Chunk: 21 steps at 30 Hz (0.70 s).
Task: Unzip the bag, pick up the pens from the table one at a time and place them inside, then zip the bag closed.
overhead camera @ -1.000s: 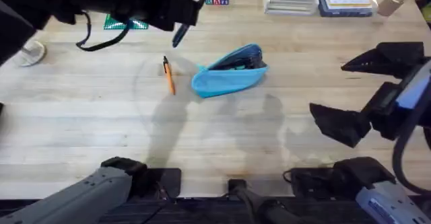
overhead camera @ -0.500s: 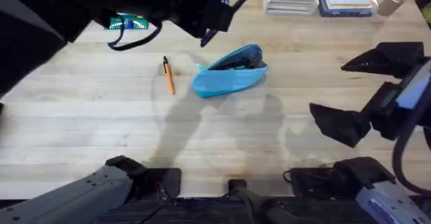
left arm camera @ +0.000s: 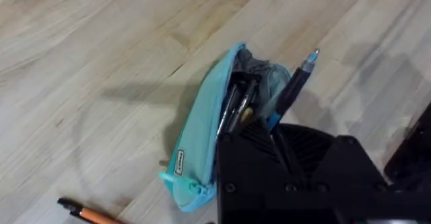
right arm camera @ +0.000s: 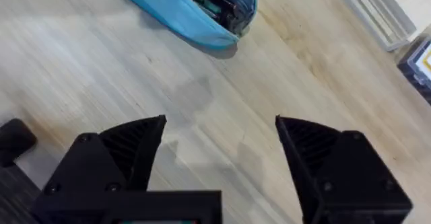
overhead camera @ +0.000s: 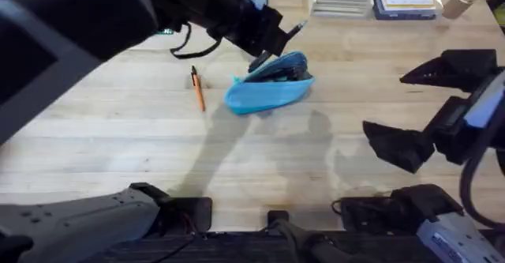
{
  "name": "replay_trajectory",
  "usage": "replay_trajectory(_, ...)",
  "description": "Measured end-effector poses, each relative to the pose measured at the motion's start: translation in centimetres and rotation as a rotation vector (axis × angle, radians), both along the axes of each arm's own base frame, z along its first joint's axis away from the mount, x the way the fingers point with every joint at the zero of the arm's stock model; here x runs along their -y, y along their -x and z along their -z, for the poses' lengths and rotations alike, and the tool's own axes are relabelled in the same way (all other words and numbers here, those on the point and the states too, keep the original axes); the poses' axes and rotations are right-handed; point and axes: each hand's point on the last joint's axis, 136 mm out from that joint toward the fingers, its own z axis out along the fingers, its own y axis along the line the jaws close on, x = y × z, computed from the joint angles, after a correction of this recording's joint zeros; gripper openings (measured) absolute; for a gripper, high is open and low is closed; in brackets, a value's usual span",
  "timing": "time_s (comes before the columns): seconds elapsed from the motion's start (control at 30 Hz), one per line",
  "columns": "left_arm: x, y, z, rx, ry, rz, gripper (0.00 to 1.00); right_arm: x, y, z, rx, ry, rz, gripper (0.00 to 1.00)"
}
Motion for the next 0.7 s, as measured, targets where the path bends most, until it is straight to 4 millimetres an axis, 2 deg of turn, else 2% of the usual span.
replay_trajectory(0.27, 1.1, -0.6, 1.5, -0.035, 0.011, 0.024, 0.043, 0.0, 0.0, 0.0, 0.0, 0.0, 0.0, 0.996)
replay_trajectory(0.53, 1.6, -1.1, 4.8, -0.106, -0.029, 0.038, 0.043, 0.0, 0.0, 0.0, 0.0, 0.0, 0.0, 0.996)
replay_trajectory(0.7, 1.7, -1.3, 5.8, -0.121, -0.044, 0.048, 0.043, 0.0, 0.0, 0.0, 0.0, 0.0, 0.0, 0.997)
